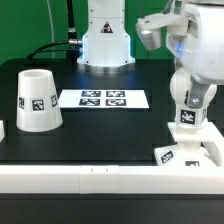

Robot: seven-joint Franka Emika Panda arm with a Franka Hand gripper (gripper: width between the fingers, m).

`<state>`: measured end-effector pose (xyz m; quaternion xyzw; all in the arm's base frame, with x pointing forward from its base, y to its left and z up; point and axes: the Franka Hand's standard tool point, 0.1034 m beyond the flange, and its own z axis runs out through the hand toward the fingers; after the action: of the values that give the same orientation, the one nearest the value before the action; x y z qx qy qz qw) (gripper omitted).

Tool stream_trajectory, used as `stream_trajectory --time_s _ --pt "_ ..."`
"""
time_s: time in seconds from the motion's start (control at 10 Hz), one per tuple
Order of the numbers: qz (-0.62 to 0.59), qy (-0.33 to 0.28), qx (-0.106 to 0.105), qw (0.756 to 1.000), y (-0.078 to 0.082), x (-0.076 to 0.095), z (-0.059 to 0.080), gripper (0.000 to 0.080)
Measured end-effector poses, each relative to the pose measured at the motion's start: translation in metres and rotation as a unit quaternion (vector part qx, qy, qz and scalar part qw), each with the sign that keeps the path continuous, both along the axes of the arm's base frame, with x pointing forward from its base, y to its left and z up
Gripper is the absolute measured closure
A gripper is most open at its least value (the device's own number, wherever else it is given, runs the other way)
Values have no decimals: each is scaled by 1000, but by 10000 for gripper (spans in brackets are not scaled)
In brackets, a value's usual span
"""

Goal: Assemble lamp

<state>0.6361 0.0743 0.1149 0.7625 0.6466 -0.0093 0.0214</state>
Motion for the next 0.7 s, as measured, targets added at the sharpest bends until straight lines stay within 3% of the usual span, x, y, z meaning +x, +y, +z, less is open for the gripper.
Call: stream_trajectory --time_s 0.3,0.4,0.7 --pt "-145 3 11 989 0 -2 -1 223" --pt "-203 7 21 979 -1 -2 -1 223" --pt "-342 15 18 939 4 -2 -1 223"
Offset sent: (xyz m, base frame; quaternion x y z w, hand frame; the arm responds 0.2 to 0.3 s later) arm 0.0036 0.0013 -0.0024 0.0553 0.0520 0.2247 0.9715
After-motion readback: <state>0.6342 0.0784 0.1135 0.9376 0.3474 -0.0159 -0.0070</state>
